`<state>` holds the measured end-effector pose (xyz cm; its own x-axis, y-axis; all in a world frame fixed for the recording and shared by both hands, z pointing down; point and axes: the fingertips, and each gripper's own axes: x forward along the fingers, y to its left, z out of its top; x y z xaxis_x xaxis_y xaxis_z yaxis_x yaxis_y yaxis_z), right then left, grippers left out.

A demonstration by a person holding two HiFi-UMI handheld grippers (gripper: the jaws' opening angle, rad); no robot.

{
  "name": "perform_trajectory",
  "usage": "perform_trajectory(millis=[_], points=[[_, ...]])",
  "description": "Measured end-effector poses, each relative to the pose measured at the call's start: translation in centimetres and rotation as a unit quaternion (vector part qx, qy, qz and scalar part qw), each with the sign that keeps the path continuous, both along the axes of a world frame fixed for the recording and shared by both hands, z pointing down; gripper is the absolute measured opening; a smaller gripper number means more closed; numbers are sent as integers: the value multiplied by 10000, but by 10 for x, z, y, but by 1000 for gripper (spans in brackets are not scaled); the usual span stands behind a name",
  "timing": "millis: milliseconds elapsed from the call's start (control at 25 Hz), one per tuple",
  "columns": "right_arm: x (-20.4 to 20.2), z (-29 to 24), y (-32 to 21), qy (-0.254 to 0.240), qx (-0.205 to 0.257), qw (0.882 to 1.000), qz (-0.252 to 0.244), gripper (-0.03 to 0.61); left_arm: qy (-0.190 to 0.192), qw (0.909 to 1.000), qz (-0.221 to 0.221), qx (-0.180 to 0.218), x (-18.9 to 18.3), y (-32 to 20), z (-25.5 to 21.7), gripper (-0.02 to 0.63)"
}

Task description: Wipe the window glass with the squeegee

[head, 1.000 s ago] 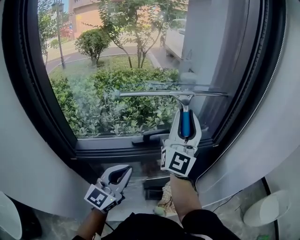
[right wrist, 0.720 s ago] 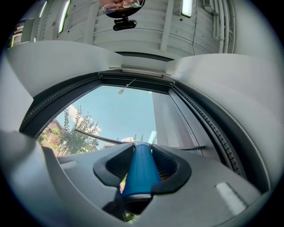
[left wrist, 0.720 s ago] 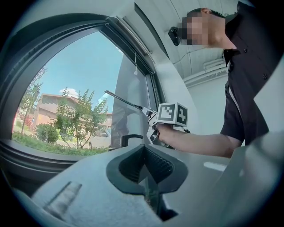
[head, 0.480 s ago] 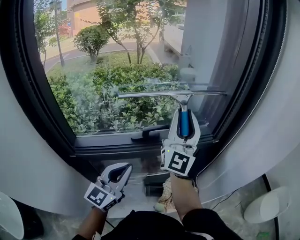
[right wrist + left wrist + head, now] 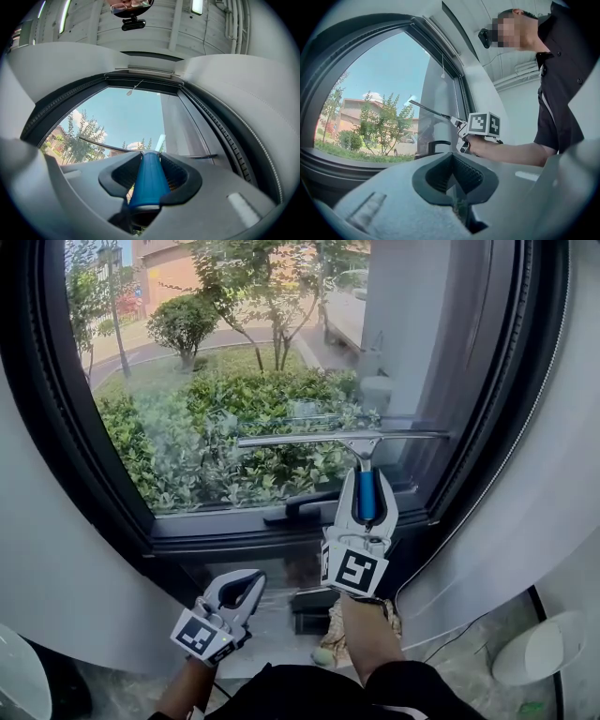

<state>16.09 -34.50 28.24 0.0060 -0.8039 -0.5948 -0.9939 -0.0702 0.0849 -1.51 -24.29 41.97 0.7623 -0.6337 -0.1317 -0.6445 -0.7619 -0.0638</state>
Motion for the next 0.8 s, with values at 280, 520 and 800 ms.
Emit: perform_trajectory(millis=[280, 520, 800], points=[[0, 8, 0, 5, -105, 9999, 10, 135, -14, 10000, 13, -21, 0, 2, 0, -2], [1, 14, 0, -43, -181, 9998, -15, 135, -25, 10000, 11, -37, 0, 4, 2, -2], [1, 20, 0, -27, -262, 9997, -4, 135, -25, 10000, -28, -78, -3, 6, 4, -2]])
